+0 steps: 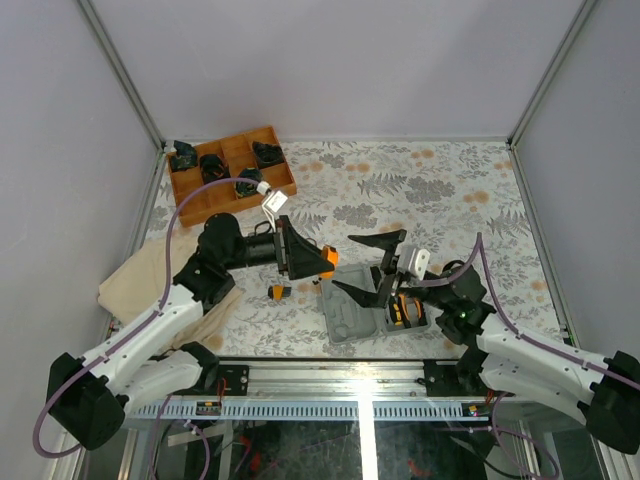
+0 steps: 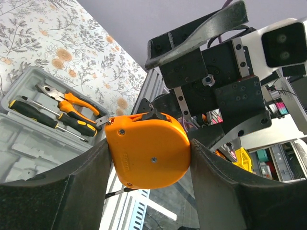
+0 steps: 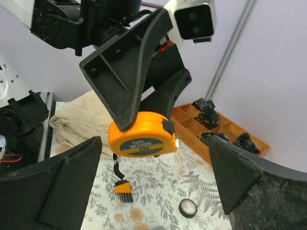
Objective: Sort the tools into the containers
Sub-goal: Pick up the engineering item from the center of the board, then place the engineering item in the storage box.
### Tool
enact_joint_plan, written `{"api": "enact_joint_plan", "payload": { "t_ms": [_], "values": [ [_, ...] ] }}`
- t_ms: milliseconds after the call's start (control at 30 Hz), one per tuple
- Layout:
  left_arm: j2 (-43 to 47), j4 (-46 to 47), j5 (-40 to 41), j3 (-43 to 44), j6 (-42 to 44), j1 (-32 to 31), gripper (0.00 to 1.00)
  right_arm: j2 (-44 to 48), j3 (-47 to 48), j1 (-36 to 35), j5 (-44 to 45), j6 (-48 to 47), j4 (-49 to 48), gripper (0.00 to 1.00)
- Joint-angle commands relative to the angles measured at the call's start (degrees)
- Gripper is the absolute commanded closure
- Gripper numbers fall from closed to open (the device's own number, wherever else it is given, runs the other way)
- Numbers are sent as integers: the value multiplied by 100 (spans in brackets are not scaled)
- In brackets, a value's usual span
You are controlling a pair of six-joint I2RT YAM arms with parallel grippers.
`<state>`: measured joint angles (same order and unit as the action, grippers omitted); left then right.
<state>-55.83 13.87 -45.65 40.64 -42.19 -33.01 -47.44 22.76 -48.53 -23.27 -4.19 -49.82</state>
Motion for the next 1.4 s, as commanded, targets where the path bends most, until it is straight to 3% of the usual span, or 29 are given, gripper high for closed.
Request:
{"api": "enact_joint_plan", "payload": {
  "t_ms": [0, 200, 300, 367, 467, 633, 700, 767, 833, 1033, 1133, 1367],
  "values": [
    [58, 412, 76, 177, -135, -135, 100, -277, 381, -284, 29, -745, -397, 1],
    [39, 552, 426, 163, -285, -311, 100, -673, 520, -401, 24, -794, -595, 1],
    [7, 627, 461, 170, -341, -377, 100, -767, 545, -432, 39, -784, -669, 6],
    [-12, 623, 482, 175, -333, -405, 100, -792, 561, -433, 41, -733, -686, 12],
    [-27, 617, 499, 163, -353, -433, 100, -804, 559, -438, 63, -663, -739, 32],
    [-12, 539, 577, 183, -345, -453, 99, -771, 475, -447, 164, -603, -840, 48],
    [5, 488, 618, 200, -317, -460, 87, -753, 502, -447, 192, -542, -748, 59],
    [49, 402, 727, 214, -276, -460, 68, -705, 533, -451, 289, -502, -605, 68],
    [82, 174, 847, 279, -155, -462, 53, -633, 565, -455, 470, -464, -415, 71],
    [136, -717, 1315, 708, 304, -460, 34, -338, 616, -447, 1018, -544, 484, 78],
    [197, -1156, 1629, 936, 516, -460, 19, -227, 608, -447, 1227, -507, 781, 81],
    [442, -1909, 2700, 964, 734, -451, 13, 124, 1003, -446, 1984, -206, 2441, 83]
  ]
}}
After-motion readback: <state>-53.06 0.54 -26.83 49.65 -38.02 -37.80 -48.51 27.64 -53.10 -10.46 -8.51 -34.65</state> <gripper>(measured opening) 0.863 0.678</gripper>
